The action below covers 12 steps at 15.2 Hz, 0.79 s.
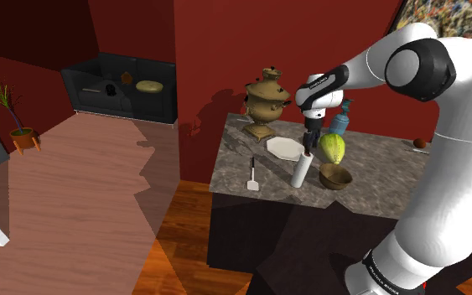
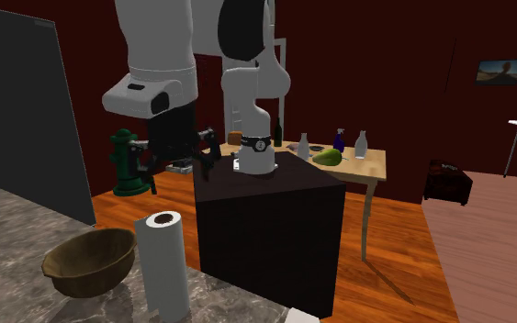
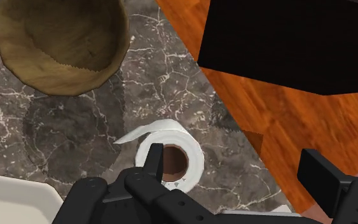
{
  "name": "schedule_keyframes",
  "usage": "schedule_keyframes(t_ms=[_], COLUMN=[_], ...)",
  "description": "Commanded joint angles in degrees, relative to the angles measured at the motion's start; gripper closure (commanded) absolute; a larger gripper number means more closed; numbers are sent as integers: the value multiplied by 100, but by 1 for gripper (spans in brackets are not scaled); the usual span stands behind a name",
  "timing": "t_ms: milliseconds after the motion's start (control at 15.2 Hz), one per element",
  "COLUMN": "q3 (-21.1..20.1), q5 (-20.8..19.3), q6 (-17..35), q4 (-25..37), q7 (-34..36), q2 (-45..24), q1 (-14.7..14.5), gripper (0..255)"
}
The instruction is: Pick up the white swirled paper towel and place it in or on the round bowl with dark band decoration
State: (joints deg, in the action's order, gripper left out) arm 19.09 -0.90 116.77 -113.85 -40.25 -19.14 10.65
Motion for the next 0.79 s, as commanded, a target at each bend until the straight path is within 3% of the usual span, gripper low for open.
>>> schedule_keyframes(t_ms=[0, 198, 726], q3=[-31, -93, -128], q5=[136, 250, 307], q6=[3, -40, 483], q4=[487, 1033, 717], q7=[-248, -454, -492], q2=[-536, -1079, -1289], q1=[150, 314, 361], gripper=[0, 0, 0])
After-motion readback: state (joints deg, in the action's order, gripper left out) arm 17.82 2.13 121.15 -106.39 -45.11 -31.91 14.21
